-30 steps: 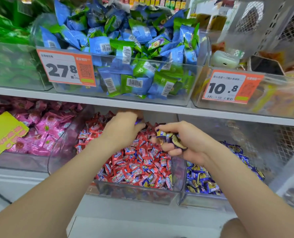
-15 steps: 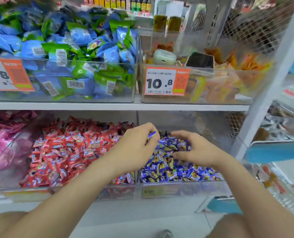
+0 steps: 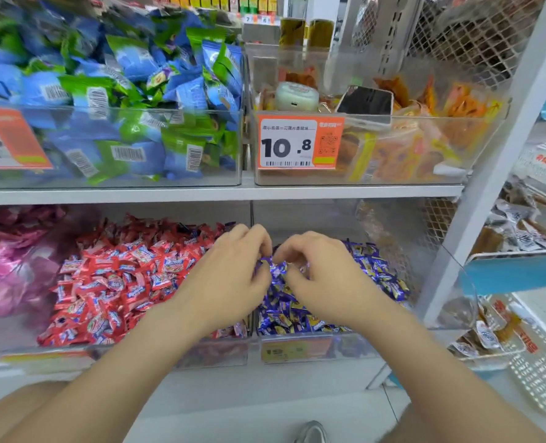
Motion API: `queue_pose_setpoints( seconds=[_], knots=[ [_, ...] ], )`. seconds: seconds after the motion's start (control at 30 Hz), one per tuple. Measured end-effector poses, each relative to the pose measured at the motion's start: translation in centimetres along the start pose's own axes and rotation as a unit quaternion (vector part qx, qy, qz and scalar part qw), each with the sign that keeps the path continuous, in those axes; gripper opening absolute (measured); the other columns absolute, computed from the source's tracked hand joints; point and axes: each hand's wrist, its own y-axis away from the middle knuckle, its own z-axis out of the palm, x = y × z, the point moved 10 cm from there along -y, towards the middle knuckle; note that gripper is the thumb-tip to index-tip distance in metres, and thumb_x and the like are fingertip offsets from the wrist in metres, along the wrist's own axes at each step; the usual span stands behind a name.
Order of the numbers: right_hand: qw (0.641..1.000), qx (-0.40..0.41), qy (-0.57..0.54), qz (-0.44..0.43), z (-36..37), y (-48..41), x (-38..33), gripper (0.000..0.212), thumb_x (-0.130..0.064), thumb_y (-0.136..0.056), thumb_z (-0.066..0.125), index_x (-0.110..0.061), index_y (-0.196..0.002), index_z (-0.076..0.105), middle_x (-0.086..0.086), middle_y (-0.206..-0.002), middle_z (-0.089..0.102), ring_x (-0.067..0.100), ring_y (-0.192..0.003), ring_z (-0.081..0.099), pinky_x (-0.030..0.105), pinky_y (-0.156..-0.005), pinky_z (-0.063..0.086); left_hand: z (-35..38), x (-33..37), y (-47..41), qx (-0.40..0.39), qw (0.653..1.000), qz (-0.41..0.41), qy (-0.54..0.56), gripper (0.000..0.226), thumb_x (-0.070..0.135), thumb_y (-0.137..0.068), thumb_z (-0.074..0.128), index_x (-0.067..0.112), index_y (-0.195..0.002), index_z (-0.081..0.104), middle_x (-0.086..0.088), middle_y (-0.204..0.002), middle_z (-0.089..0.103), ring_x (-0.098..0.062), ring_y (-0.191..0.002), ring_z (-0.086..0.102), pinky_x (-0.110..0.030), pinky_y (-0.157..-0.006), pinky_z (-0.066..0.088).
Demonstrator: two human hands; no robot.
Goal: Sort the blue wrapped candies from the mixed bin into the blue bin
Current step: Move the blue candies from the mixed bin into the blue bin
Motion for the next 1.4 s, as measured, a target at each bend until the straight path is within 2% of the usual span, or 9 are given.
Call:
queue_pose_setpoints(
  seconds=[0.17, 0.3, 0.43, 0.53, 0.77, 1.0, 1.2, 1.3, 1.4],
  knots=[
    [0.992, -0.016, -0.003, -0.123, 3.1, -1.2, -7.1, 0.034, -0.002, -0.086, 0.059, -0.027, -0.104, 0.074, -0.010, -0.098, 0.064, 0.008, -0.086, 0.057, 0.027, -0.084, 0.047, -2.3, -8.4, 3.3, -0.122, 0.979, -0.087, -0.141, 0.010, 0.034, -0.092, 0.063, 0.036, -0.095, 0.053, 0.009, -0.100, 0.047, -0.019, -0.096, 0.050, -0.042, -0.088, 0.049],
    [0.968, -0.144, 0.091, -0.185, 8.8, -3.1, -9.1, 0.027, -0.022, -0.089, 0.078, -0.028, -0.115, 0.071, -0.010, -0.099, 0.068, 0.010, -0.088, 0.053, 0.037, -0.087, 0.054, -2.6, -14.7, 7.6, -0.229, 0.936, -0.164, -0.212, 0.047, 0.060, -0.079, 0.074, 0.041, -0.113, 0.047, 0.005, -0.117, 0.030, -0.023, -0.111, 0.031, -0.043, -0.098, 0.039],
    [0.941, -0.209, 0.127, -0.236, 14.6, -4.3, -11.5, 0.065, -0.032, -0.084, 0.086, -0.030, -0.142, 0.057, 0.000, -0.133, 0.066, 0.025, -0.122, 0.060, 0.044, -0.099, 0.051, -3.9, -16.6, 8.9, -0.214, 0.948, -0.152, -0.180, 0.064, 0.068, -0.065, 0.083, 0.046, -0.113, 0.047, 0.010, -0.124, 0.026, -0.022, -0.119, 0.027, -0.043, -0.096, 0.036],
    [0.919, -0.237, 0.115, -0.295, 18.2, -4.8, -13.7, 0.077, -0.025, -0.084, 0.084, -0.037, -0.151, 0.049, 0.003, -0.139, 0.053, 0.031, -0.122, 0.052, 0.044, -0.099, 0.049, -4.3, -17.5, 9.2, -0.213, 0.959, -0.139, -0.124, 0.065, 0.063, -0.061, 0.087, 0.046, -0.110, 0.048, 0.015, -0.126, 0.027, -0.020, -0.122, 0.024, -0.047, -0.103, 0.040],
    [0.930, -0.249, 0.141, -0.230, 17.1, -8.2, -11.3, 0.040, -0.039, -0.083, 0.086, -0.031, -0.121, 0.075, -0.005, -0.101, 0.064, 0.019, -0.097, 0.059, 0.040, -0.090, 0.053, -5.2, -18.5, 8.1, -0.158, 0.969, -0.096, -0.165, 0.037, 0.036, -0.077, 0.079, 0.044, -0.100, 0.052, 0.020, -0.121, 0.030, -0.014, -0.106, 0.026, -0.046, -0.096, 0.037],
    [0.940, -0.157, 0.238, -0.187, 13.9, -9.0, -9.4, 0.042, -0.013, -0.085, 0.073, -0.033, -0.122, 0.071, -0.004, -0.111, 0.072, 0.024, -0.111, 0.065, 0.040, -0.091, 0.055, -5.3, -17.3, 8.3, -0.167, 0.975, -0.078, -0.124, 0.048, 0.017, -0.075, 0.073, 0.049, -0.106, 0.055, 0.023, -0.131, 0.034, -0.014, -0.121, 0.029, -0.043, -0.098, 0.029],
    [0.956, -0.187, 0.095, -0.206, 13.3, -7.1, -11.5, 0.033, -0.036, -0.079, 0.088, -0.035, -0.107, 0.071, -0.009, -0.104, 0.060, 0.011, -0.098, 0.056, 0.032, -0.085, 0.048, -3.8, -15.6, 8.7, -0.190, 0.977, -0.052, -0.084, 0.036, 0.063, -0.070, 0.084, 0.047, -0.096, 0.066, 0.025, -0.119, 0.038, -0.012, -0.114, 0.032, -0.039, -0.094, 0.033],
    [0.933, -0.269, 0.077, -0.225, 16.5, -5.2, -12.6, 0.037, -0.038, -0.078, 0.088, -0.032, -0.111, 0.073, -0.010, -0.085, 0.063, 0.007, -0.076, 0.056, 0.034, -0.079, 0.053, -2.4, -16.0, 8.6, -0.203, 0.966, -0.044, -0.156, 0.040, 0.067, -0.072, 0.080, 0.043, -0.099, 0.062, 0.018, -0.117, 0.034, -0.017, -0.111, 0.031, -0.039, -0.088, 0.033],
    [0.926, -0.237, 0.140, -0.259, 18.1, -5.4, -13.4, 0.035, -0.039, -0.079, 0.085, -0.031, -0.110, 0.069, -0.013, -0.075, 0.053, 0.014, -0.073, 0.051, 0.038, -0.073, 0.053, -2.2, -16.3, 8.3, -0.210, 0.958, -0.035, -0.191, 0.042, 0.062, -0.071, 0.083, 0.045, -0.096, 0.054, 0.014, -0.116, 0.031, -0.018, -0.108, 0.028, -0.040, -0.087, 0.033]
  ],
)
